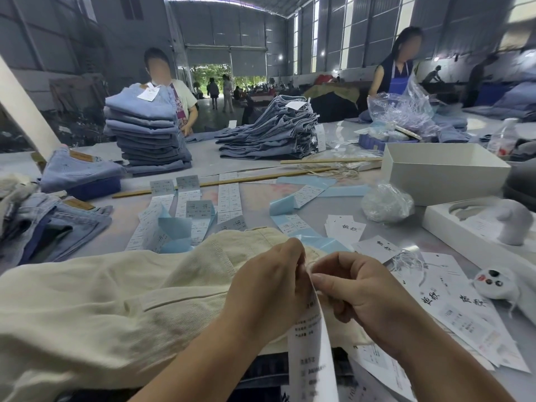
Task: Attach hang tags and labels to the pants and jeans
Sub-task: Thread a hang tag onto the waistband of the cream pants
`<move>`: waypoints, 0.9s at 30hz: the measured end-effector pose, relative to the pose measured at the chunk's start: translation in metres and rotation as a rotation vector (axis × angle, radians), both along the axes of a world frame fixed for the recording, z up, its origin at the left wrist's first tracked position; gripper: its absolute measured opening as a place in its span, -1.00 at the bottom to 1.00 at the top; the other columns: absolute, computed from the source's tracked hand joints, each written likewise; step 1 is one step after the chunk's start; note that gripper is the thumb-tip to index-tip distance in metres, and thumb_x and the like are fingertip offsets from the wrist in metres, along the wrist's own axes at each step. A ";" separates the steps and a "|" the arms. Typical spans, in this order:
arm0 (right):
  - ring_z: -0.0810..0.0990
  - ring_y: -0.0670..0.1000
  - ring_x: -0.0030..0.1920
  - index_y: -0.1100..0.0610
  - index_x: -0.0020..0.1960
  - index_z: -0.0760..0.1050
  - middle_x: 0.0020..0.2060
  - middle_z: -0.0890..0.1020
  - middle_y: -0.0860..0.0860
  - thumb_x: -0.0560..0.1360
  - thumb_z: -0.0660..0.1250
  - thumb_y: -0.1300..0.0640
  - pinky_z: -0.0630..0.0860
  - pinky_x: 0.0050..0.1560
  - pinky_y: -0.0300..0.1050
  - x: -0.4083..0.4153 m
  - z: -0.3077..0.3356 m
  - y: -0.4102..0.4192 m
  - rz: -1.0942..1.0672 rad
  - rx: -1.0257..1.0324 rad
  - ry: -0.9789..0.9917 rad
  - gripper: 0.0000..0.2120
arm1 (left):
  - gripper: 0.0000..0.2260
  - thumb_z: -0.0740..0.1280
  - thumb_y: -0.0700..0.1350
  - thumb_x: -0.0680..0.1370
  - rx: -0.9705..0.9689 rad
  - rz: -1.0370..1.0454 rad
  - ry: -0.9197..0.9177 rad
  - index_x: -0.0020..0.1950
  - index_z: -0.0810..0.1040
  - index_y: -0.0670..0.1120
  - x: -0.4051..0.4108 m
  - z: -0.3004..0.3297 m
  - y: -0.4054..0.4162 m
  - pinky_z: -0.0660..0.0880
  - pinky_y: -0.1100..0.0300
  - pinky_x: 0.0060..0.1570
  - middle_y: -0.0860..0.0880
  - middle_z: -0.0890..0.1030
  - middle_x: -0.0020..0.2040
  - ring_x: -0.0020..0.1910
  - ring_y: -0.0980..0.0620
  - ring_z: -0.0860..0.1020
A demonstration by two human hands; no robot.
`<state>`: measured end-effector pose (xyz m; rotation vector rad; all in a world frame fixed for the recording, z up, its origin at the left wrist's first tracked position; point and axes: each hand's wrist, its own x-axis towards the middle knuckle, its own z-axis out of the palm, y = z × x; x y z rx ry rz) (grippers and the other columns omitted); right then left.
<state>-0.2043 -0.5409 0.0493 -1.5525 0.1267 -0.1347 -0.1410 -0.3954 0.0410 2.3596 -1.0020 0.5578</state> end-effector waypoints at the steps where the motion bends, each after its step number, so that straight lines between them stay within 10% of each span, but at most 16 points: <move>1: 0.34 -0.02 -0.51 0.26 -0.17 0.60 -0.48 0.53 0.07 0.46 0.41 0.36 0.31 -0.54 -0.21 0.000 -0.001 0.000 -0.009 0.005 -0.003 -0.95 | -0.86 0.12 0.02 0.52 -0.004 0.004 -0.001 -0.07 0.40 0.00 0.000 0.000 0.000 0.43 0.12 -0.41 0.09 0.52 -0.26 -0.37 0.02 0.45; 11: 0.34 -0.03 -0.51 0.18 -0.16 0.60 -0.40 0.52 0.12 0.49 0.32 0.40 0.26 -0.53 -0.22 -0.001 0.011 -0.018 -0.185 0.190 -0.132 -0.83 | -0.89 0.23 -0.04 0.57 -0.043 0.015 0.021 -0.13 0.32 0.08 0.001 -0.001 0.000 0.34 0.28 -0.46 0.13 0.48 -0.30 -0.37 0.11 0.44; 18: 0.46 -0.04 -0.47 0.04 -0.22 0.61 -0.39 0.63 0.06 0.28 0.45 0.01 0.43 -0.44 -0.18 -0.012 0.025 -0.014 -0.215 -0.059 -0.318 -0.86 | -0.93 0.23 -0.01 0.54 -0.230 -0.064 0.233 -0.15 0.42 0.10 0.003 0.003 0.005 0.31 0.35 -0.43 0.23 0.52 -0.30 -0.36 0.18 0.43; 27: 0.70 -0.06 -0.18 -0.10 -0.12 0.68 -0.24 0.73 -0.01 0.50 0.39 0.29 0.51 -0.28 -0.35 -0.008 0.019 -0.005 -0.069 -0.286 -0.299 -0.71 | -0.91 0.29 -0.05 0.55 -0.457 -0.248 0.517 -0.10 0.51 0.16 0.008 0.006 0.010 0.42 0.34 -0.34 0.11 0.62 -0.20 -0.35 0.21 0.47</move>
